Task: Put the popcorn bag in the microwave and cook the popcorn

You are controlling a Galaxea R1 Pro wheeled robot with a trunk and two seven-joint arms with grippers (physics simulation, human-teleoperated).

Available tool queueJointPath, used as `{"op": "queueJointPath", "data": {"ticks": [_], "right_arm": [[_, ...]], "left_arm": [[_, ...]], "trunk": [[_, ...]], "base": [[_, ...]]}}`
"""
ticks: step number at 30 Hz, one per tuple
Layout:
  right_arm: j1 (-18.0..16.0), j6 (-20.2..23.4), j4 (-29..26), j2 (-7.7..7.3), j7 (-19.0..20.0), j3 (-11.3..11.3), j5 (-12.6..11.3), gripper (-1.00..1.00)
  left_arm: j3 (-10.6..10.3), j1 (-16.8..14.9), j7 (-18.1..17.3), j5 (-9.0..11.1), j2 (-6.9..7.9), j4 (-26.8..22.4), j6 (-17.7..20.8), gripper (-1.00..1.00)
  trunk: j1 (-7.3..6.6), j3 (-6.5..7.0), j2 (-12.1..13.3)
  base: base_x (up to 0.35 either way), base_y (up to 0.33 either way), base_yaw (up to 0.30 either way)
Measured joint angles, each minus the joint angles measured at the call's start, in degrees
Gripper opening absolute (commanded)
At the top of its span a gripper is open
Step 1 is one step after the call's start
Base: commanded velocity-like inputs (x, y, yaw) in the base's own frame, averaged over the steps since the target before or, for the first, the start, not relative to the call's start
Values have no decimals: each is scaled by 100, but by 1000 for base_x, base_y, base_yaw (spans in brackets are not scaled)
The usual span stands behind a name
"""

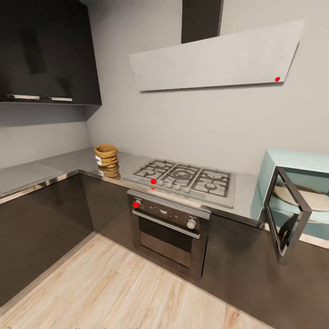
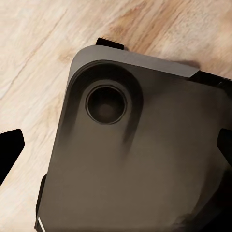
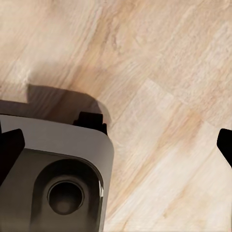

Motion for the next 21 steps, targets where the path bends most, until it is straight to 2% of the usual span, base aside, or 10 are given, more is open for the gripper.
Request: {"op": "queueJointPath", "data": {"ticks": [16,21], "right_arm": [[-1,12,0,-6,1,-7,-13,100],[-1,73,0,-28,0,-13,-243,100]], "left_arm": [[14,0,0,12,5,15,15,100],[16,0,4,27,1,42,16,100]], "trunk": [[0,0,0],[0,0,0]], "base": [[0,0,273],[0,0,103]]}}
